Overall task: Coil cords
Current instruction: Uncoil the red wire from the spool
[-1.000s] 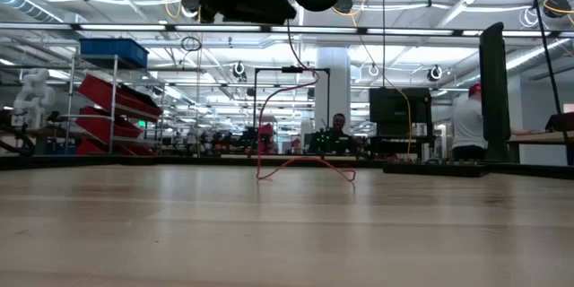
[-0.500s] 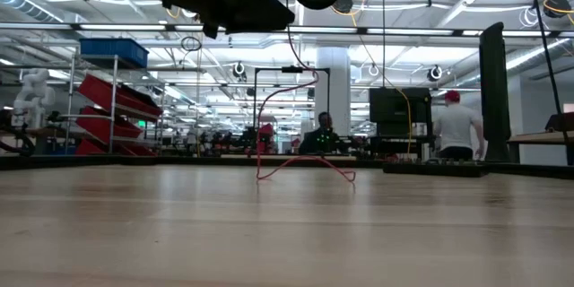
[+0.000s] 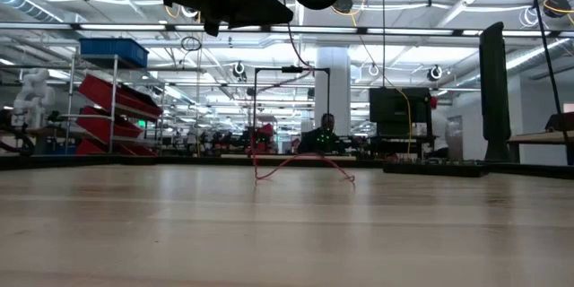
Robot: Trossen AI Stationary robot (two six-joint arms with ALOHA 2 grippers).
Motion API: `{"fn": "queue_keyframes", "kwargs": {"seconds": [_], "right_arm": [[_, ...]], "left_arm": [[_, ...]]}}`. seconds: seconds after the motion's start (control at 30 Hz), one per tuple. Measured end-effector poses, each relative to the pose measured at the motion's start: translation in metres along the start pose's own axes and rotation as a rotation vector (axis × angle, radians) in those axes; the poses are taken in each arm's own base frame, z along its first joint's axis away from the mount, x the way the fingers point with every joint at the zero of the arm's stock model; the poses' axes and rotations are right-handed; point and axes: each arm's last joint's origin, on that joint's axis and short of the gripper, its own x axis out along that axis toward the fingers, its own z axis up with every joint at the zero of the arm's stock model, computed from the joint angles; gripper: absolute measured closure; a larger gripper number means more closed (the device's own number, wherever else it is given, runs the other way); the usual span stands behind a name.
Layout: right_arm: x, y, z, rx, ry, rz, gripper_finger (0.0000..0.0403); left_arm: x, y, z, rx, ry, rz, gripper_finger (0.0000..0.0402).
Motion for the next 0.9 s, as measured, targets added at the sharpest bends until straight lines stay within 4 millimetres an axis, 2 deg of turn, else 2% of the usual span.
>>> {"fn": "queue_keyframes", "kwargs": {"seconds": [0.27, 0.53, 0.7, 0.9], "right_arm": [[0.0, 0.0, -0.002, -0.004, 0.017, 0.001, 0.0403], [0.001, -0.004, -0.005, -0.005, 0.055, -0.026, 0.0403], [0.001, -0.005, -0.005, -0.004, 0.052, -0.057, 0.0403], [0.007, -0.006, -0.004, 0.008, 0.034, -0.116, 0.0403]], "left_arm": [[-0.004, -0.001, 0.003, -0.001, -0.005, -0.011, 0.0398], [-0.017, 0.0, 0.018, -0.013, -0.026, -0.041, 0.0399], [-0.027, 0.001, 0.031, -0.049, -0.062, -0.124, 0.0399], [-0.028, 0.001, 0.038, -0.128, -0.114, -0.161, 0.04]]}}
